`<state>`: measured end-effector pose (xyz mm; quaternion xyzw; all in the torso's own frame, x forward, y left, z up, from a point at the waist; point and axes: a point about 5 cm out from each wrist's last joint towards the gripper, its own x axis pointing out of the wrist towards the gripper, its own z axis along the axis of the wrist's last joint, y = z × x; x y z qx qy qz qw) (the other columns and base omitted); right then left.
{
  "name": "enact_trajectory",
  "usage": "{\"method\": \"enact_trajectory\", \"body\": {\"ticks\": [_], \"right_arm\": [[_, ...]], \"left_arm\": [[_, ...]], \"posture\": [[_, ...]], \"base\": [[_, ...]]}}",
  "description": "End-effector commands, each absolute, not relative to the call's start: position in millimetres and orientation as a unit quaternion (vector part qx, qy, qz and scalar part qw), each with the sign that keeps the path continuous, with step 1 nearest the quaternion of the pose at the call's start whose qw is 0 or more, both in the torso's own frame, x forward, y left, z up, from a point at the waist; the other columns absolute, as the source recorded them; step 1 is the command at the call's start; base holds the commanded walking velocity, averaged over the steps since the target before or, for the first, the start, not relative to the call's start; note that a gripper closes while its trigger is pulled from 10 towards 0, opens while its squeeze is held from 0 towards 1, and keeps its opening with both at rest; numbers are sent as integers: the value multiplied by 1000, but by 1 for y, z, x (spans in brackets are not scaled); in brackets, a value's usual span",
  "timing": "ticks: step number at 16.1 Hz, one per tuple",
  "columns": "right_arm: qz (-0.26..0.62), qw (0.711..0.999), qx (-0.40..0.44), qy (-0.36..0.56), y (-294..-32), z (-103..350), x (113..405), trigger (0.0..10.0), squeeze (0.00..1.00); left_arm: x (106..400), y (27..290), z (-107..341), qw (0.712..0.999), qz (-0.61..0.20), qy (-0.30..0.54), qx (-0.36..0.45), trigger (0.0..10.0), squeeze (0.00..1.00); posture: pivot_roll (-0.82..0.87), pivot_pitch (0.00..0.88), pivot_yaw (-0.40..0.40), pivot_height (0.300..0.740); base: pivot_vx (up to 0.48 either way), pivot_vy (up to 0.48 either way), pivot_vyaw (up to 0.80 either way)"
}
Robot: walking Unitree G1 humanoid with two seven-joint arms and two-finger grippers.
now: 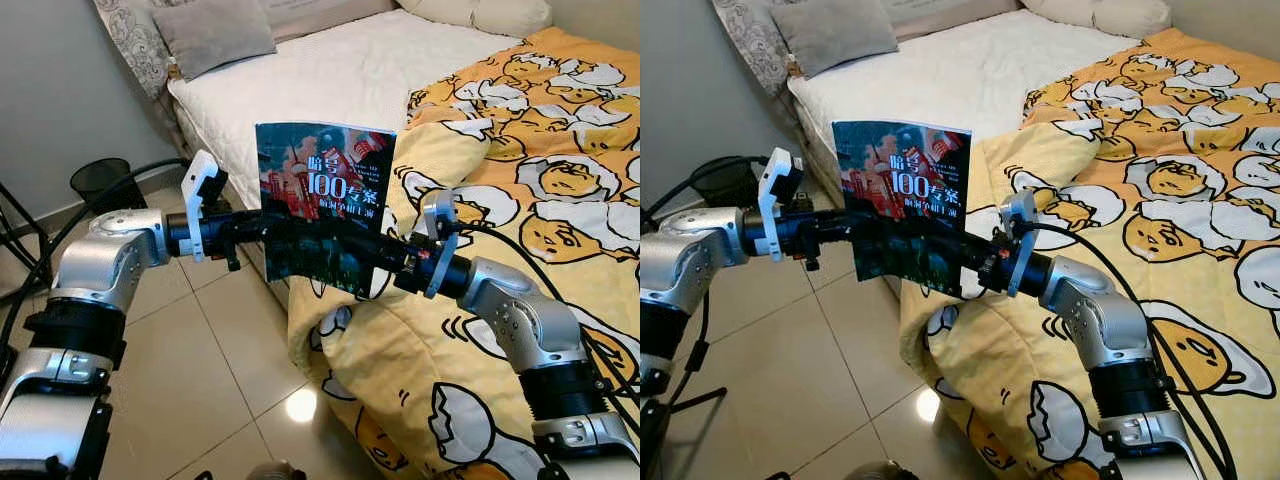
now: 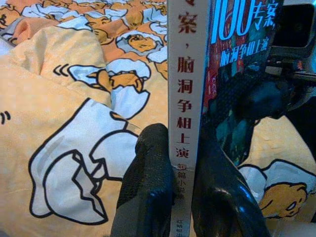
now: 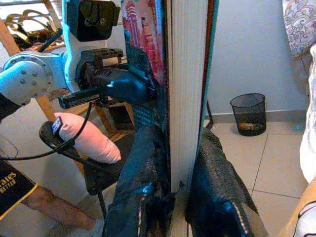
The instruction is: Clean up the room
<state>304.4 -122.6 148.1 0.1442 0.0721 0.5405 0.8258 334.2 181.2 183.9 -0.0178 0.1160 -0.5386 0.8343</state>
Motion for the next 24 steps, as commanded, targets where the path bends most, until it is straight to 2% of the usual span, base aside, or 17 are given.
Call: {"method": "enact_trajectory", "body": {"ticks": [1, 3, 4, 5, 6, 10, 12, 14, 15, 17, 19, 22, 23, 24], "right_arm": [[564, 811, 141, 58, -116, 156, 304, 0, 0], [560, 814, 142, 58, -116, 156, 305, 0, 0], [555, 816, 149, 55, -115, 156, 305, 0, 0], [555, 816, 153, 53, -115, 157, 305, 0, 0], [548, 819, 162, 45, -117, 158, 305, 0, 0], [526, 832, 173, 39, -124, 155, 307, 0, 0], [489, 851, 187, 44, -136, 146, 303, 0, 0], [472, 859, 190, 46, -143, 142, 301, 0, 0], [440, 876, 191, 47, -156, 135, 298, 0, 0], [379, 903, 196, 44, -173, 128, 296, 0, 0], [292, 939, 172, 53, -179, 120, 303, 0, 0], [232, 956, 173, 58, -179, 114, 306, 0, 0], [199, 960, 189, 57, -176, 110, 307, 0, 0], [176, 963, 195, 61, -172, 106, 306, 0, 0]], "left_arm": [[340, 188, 192, 854, -510, 104, 1, 0, 0], [343, 190, 191, 862, -496, 101, 3, 0, 0], [346, 191, 194, 873, -481, 84, -6, 10000, 0], [348, 191, 195, 877, -475, 76, -15, 10000, 0], [349, 192, 198, 880, -469, 66, -23, 10000, 1000], [347, 193, 195, 878, -473, 62, -23, 10000, 1000], [351, 211, 193, 912, -407, 45, -28, 10000, 1000], [349, 219, 192, 920, -388, 38, -43, 10000, 1000], [344, 225, 188, 926, -371, 37, -53, 10000, 0], [339, 231, 176, 943, -324, 42, -63, 10000, 0], [332, 224, 152, 959, -265, 67, -73, 10000, 0], [320, 203, 120, 963, -233, 92, -102, 10000, 0], [311, 193, 105, 967, -212, 104, -100, 0, 0], [305, 186, 97, 971, -183, 109, -107, 0, 0]], "posture": [[47, 0, 75, 740], [45, 0, 76, 740], [45, 0, 74, 740], [46, 0, 74, 740], [46, 0, 77, 740], [46, 0, 76, 740], [41, 0, 73, 740], [42, 0, 79, 740], [38, 0, 85, 740], [36, 0, 82, 740], [27, 0, 80, 740], [34, 0, 68, 740], [36, 0, 64, 740], [55, 0, 43, 740]], "base": [[0, 0, 0], [0, 0, 0], [0, 0, 0], [0, 0, 0], [0, 0, 0], [0, 0, 0], [0, 0, 0], [0, 0, 0], [0, 0, 0], [0, 0, 0], [0, 0, 0], [0, 0, 0], [0, 0, 0], [0, 0, 0]]}}
